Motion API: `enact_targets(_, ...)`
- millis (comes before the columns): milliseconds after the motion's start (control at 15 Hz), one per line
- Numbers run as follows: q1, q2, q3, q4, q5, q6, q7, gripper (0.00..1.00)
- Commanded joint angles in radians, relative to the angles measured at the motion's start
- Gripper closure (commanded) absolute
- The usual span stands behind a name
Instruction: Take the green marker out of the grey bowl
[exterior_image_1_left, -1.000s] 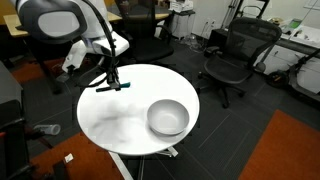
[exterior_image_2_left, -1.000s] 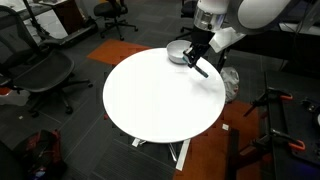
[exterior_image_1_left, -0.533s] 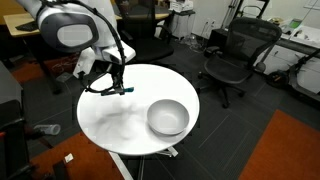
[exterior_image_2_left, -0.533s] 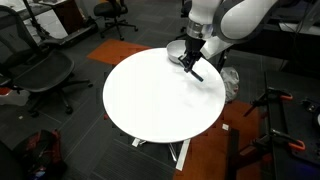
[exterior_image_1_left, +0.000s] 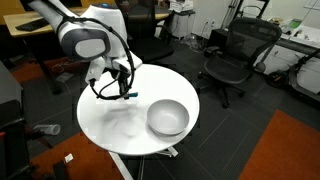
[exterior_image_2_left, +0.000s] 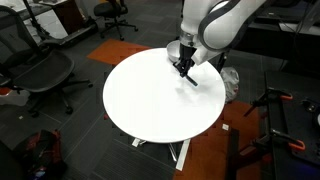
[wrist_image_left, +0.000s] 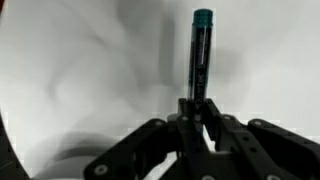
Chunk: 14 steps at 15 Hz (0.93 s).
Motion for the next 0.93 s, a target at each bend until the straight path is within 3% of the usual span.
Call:
enact_targets(0,-0.008,0.046,0.005,0.049,0.048,-0.007,-0.049,0.95)
enact_targets(400,-0.008,0.084,0.004,0.072,0.069,-0.003,-0.069,0.95)
enact_targets(467,-0.011,0.084,0.007,0.072,0.073,-0.006,-0.072,0.56)
enact_targets(600,-0.018,0.077,0.015,0.065,0.082,-0.007,-0.084,0.49)
enact_targets(867,-0.023,0.045,0.019,0.048,0.104,0.001,-0.105,0.18)
